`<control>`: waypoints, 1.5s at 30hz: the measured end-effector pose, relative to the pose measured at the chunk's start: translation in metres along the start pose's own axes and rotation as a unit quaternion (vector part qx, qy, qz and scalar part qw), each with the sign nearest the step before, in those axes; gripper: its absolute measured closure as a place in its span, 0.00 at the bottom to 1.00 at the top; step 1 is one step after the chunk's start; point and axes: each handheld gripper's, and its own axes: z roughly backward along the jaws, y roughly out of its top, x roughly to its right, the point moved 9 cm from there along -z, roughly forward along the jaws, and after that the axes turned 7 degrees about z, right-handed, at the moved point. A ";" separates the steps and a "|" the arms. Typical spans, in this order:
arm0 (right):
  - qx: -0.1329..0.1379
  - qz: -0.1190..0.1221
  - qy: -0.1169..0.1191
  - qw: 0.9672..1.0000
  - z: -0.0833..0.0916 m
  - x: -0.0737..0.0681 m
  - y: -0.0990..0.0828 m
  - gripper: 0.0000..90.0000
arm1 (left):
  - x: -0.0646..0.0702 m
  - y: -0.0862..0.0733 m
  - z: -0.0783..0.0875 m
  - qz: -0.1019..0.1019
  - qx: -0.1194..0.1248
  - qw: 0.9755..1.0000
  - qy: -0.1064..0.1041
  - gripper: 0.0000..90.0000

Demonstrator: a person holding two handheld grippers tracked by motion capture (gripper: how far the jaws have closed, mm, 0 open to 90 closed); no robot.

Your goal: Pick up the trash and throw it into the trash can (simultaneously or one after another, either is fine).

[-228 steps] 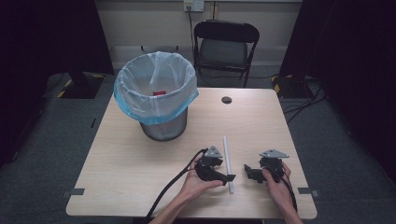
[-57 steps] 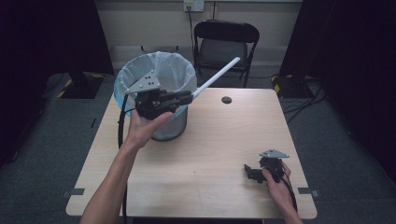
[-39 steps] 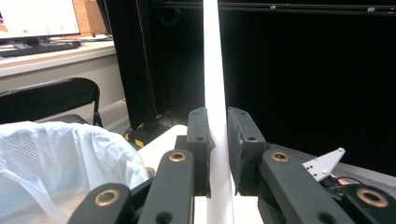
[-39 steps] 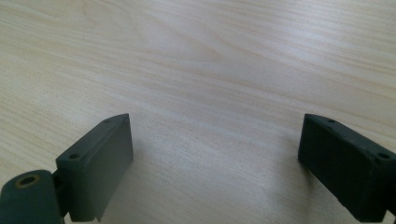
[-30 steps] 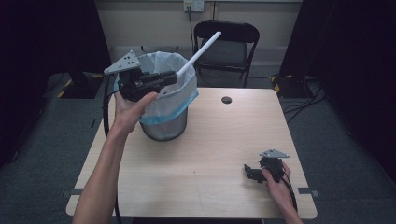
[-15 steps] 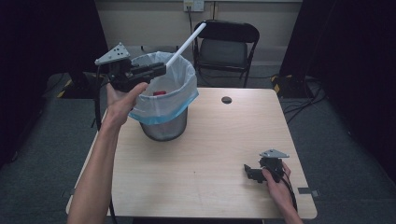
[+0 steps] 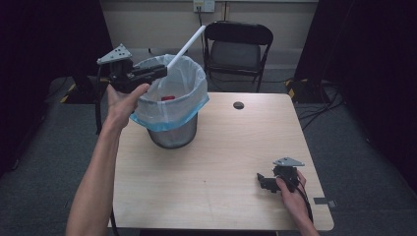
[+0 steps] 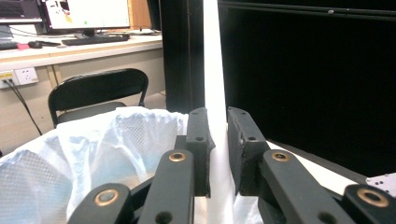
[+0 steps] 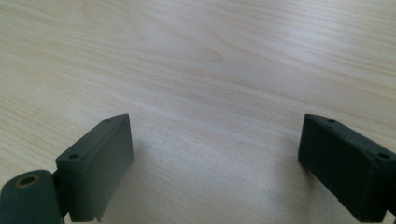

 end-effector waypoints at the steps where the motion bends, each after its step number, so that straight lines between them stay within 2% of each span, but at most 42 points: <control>1: 0.000 0.000 0.000 1.000 0.000 0.000 0.000 0.10 | -0.002 0.000 0.000 0.003 0.001 1.000 0.001 0.89; 6: 0.000 0.000 0.000 1.000 0.000 0.000 0.000 0.10 | -0.007 0.000 -0.002 -0.001 -0.009 1.000 0.011 0.89; 12: 0.000 0.000 0.000 1.000 0.000 0.000 0.000 0.10 | -0.018 -0.004 -0.005 0.011 -0.013 1.000 0.021 0.88; 16: 0.000 0.000 0.000 1.000 0.000 0.000 0.000 0.10 | -0.021 -0.005 -0.006 0.012 -0.014 0.999 0.029 0.82; 18: 0.000 0.000 0.000 1.000 0.000 0.000 0.000 0.10 | -0.021 -0.007 -0.006 0.007 -0.022 0.999 0.035 0.75; 21: 0.000 0.000 0.000 1.000 0.000 0.000 0.000 0.10 | -0.021 -0.008 -0.007 0.009 -0.020 0.999 0.037 0.72; 24: 0.000 0.000 0.000 1.000 0.000 0.000 0.000 0.10 | -0.020 -0.008 -0.007 0.011 -0.021 0.999 0.039 0.64; 25: 0.000 0.000 0.000 1.000 0.000 0.000 0.000 0.10 | -0.020 -0.008 -0.007 0.012 -0.021 0.999 0.039 0.60; 26: 0.000 0.000 0.000 1.000 0.000 0.000 0.000 0.10 | -0.020 -0.007 -0.007 0.017 -0.017 0.999 0.041 0.51; 29: 0.000 0.000 0.000 1.000 0.000 0.000 0.000 0.10 | -0.021 -0.007 -0.007 0.024 -0.015 0.999 0.044 0.37; 30: 0.000 0.000 0.000 1.000 0.000 0.000 0.000 0.10 | -0.023 -0.007 -0.007 0.029 -0.014 0.998 0.053 0.32; 31: 0.000 0.000 0.000 1.000 0.000 0.000 0.000 0.10 | -0.023 -0.007 -0.006 0.031 -0.013 0.998 0.054 0.32; 35: 0.000 0.000 0.000 1.000 0.000 0.000 0.000 0.10 | -0.021 -0.009 -0.005 0.032 -0.022 0.998 0.053 0.21; 40: 0.000 0.000 0.000 1.000 0.000 0.000 0.000 0.10 | -0.014 -0.010 -0.004 0.020 -0.026 0.999 0.038 0.19; 41: 0.000 0.000 0.000 1.000 0.000 0.000 0.000 0.10 | -0.013 -0.010 -0.004 0.019 -0.025 0.999 0.028 0.18; 45: 0.000 0.000 0.000 1.000 0.000 0.000 0.000 0.10 | -0.008 -0.010 -0.003 0.019 -0.025 0.999 0.016 0.18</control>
